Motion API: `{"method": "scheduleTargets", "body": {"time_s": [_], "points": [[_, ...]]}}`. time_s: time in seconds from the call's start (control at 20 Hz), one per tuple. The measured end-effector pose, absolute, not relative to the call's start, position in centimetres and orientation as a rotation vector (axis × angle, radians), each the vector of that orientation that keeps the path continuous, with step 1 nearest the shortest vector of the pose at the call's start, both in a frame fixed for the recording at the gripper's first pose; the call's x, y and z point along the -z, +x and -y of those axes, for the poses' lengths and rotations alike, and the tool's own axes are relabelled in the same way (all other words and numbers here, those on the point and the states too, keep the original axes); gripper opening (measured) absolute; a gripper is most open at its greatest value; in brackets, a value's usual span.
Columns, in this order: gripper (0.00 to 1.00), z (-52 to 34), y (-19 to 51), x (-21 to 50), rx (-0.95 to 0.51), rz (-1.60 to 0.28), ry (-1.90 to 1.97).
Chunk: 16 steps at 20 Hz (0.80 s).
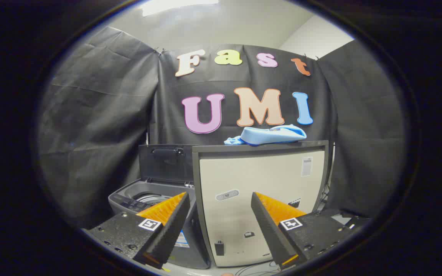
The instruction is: Put the clothes into the washing machine and then close the washing machine lid.
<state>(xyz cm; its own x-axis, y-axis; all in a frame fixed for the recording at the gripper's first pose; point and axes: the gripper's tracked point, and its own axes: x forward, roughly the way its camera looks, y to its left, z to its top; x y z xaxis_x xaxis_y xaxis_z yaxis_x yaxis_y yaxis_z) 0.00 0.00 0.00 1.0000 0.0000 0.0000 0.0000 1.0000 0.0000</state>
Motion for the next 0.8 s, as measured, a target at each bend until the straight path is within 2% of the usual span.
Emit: {"method": "scheduleTargets", "body": {"time_s": [0.8], "points": [[0.97,1.0,1.9,-1.6,-0.004,-0.027,-0.012]]}}
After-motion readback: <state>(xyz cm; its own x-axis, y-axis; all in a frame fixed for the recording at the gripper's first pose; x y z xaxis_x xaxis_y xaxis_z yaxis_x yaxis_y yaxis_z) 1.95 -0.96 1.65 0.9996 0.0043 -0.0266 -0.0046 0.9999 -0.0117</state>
